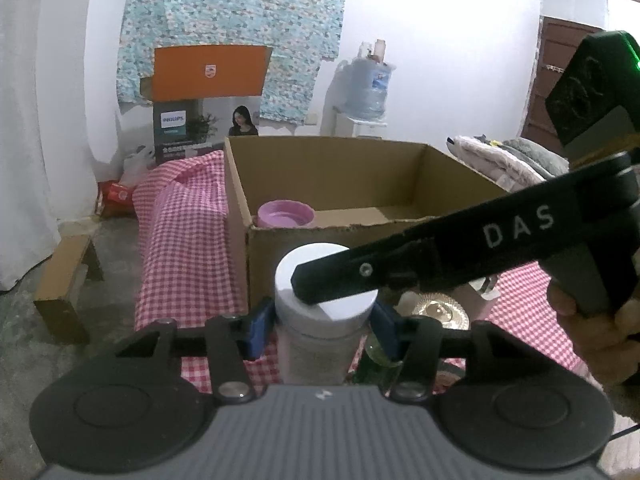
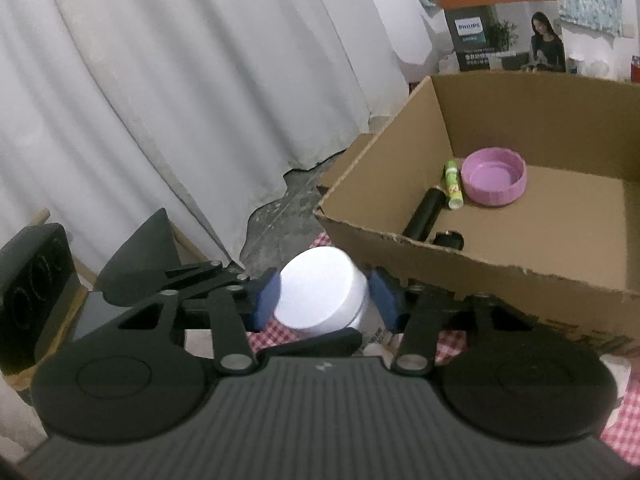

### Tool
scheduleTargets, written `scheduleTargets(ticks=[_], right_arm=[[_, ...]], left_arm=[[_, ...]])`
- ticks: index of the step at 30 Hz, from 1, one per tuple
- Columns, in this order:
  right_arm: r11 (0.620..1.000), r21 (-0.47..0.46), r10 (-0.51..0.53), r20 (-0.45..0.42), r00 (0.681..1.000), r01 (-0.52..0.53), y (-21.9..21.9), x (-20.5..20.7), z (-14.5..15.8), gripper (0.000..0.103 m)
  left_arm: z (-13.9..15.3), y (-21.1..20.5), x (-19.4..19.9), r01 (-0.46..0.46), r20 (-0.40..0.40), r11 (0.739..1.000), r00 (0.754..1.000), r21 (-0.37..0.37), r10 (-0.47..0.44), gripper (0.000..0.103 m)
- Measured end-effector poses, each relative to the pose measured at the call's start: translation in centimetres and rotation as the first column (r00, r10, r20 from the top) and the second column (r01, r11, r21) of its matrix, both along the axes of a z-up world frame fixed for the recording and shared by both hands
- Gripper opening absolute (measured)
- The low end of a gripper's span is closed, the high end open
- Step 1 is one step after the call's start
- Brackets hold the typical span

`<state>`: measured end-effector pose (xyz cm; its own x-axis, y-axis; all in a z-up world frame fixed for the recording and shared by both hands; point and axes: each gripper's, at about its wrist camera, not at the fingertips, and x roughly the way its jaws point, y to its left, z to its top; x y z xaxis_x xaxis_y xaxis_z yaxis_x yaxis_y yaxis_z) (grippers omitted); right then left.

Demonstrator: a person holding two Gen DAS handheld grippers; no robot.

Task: Organize rigid objects
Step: 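Close the right gripper on the white jar and lift it, then carry the white jar into the box and open the right gripper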

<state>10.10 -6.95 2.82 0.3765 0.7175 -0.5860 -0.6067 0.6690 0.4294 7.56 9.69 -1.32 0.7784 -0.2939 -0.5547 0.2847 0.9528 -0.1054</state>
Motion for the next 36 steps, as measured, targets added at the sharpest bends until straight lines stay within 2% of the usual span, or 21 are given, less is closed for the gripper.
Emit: scheduleTargets(ticks=[12, 21, 29, 33, 36], right_arm=[[0.998, 0.046, 0.041, 0.096, 0.995, -0.045, 0.6, -1.8, 3.7, 0.046], [0.993, 0.088, 0.054, 0.226, 0.973, -0.076, 0.4, -3.4, 8.9, 0.046], [0.993, 0.108, 0.004, 0.311, 0.951, -0.04, -2.7, -2.0, 14.0, 0.046], [0.994, 0.105, -0.04, 0.304, 0.952, 0.008, -5.3, 0.4, 15.8, 0.047], [0.994, 0.095, -0.072, 0.263, 0.962, 0.049, -7.4, 3.2, 16.4, 0.047]], left_arm=[[3.7, 0.7, -2.5, -0.057, 0.093, 0.998, 0.994, 0.017, 0.055, 0.054], [8.7, 0.7, -3.2, -0.073, 0.188, 0.997, 0.98, 0.023, 0.067, 0.054], [13.1, -1.9, 0.1, -0.019, 0.245, 1.0, 0.969, 0.018, 0.014, 0.054], [14.3, -4.0, 3.6, 0.036, 0.224, 0.999, 0.974, -0.006, -0.034, 0.054], [14.3, -5.7, 6.9, 0.074, 0.18, 0.997, 0.981, -0.013, -0.071, 0.054]])
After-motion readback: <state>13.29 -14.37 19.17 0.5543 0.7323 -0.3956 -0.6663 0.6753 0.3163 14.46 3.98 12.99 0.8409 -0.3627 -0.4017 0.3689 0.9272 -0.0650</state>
